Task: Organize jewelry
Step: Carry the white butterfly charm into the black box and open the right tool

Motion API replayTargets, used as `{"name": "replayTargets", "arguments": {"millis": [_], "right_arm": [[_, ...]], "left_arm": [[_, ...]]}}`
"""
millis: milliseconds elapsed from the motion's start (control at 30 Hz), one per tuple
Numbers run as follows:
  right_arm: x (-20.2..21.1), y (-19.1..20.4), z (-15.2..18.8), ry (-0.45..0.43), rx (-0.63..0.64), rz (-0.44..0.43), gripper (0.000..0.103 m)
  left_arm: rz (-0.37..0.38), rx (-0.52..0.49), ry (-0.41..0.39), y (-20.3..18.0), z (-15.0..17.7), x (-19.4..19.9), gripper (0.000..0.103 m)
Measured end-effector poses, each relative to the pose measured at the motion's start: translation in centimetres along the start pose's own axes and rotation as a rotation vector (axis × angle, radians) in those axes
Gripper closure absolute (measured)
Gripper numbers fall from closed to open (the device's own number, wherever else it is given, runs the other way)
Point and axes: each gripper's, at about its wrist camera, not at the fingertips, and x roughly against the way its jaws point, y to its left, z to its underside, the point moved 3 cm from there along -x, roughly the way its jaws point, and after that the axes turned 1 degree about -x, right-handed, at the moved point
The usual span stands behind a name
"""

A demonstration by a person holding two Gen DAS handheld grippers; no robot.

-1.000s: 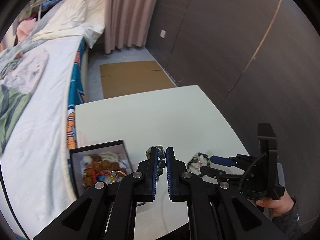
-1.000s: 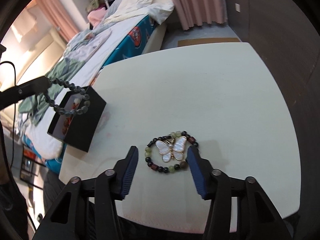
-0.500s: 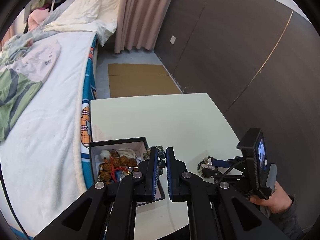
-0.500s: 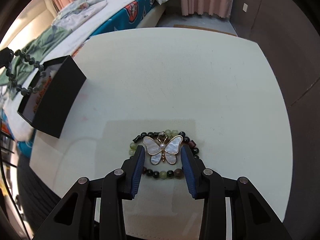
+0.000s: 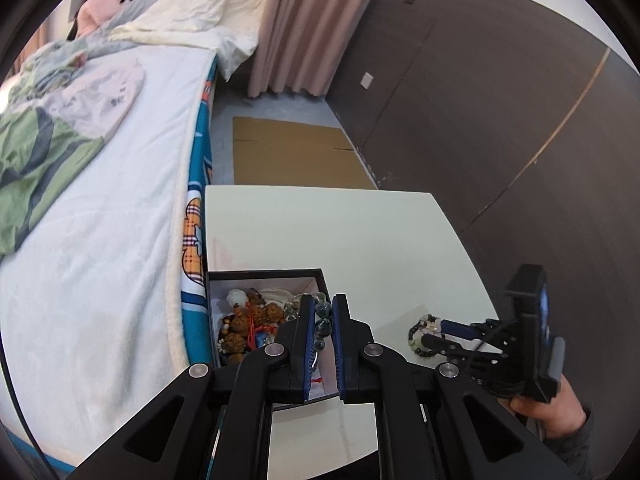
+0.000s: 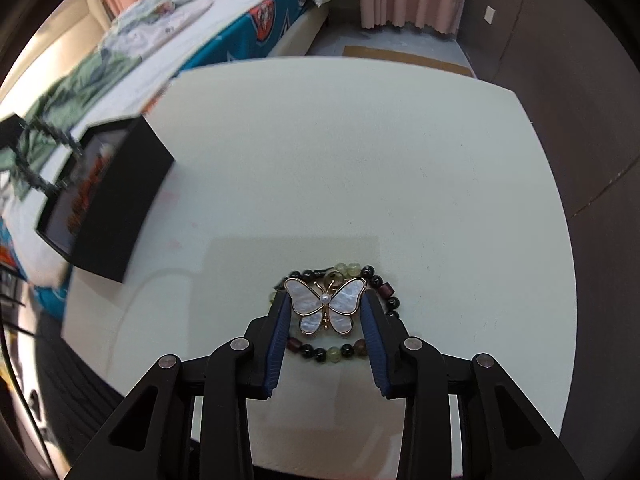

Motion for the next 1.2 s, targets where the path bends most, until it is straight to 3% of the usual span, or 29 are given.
{"name": "replayTargets", "arguments": {"millis": [67,133,200,667,833,900,933,1200], "right_arm": [[0.9,0.3,-0.2,-0.022,-0.010,-0.012,0.066],[1.8,0.7,-0.5,-0.046,-0.011,-0.026,0.066],[2.9,1.4,-0.8,-0.070,-0.004,-0.042,0.066],[7.1,10.5,-5.1,-0.178,0.098,-0.222,0.066],[7.9,13.2,-6.3,-0.219,0.108,-0.388,0.065],[7.3,13.2,-6.3,-0.202,0.075,-0.383,0.041],[7.2,13.1,-6.2,-0.206,0.060,-0.376,0.039],[7.6,8.7,-3.1,-0.212,-0.057,-0.333,0.038]], "left_arm": [[-0.005,0.010,0.021,0.2,0.0,-0.2,0.084],[-0.016,0.009,0.014,0.3,0.0,0.1,0.045],[-0.027,0.008,-0.026,0.4,0.1,1.0,0.033],[-0.073,0.066,-0.067,3.3,0.7,4.3,0.032],[-0.081,0.105,-0.088,4.5,0.6,5.8,0.032],[-0.083,0.099,-0.095,4.4,0.6,6.2,0.032],[-0.086,0.087,-0.094,4.2,0.7,6.3,0.032],[-0.069,0.044,-0.067,2.5,1.3,5.3,0.032]]}}
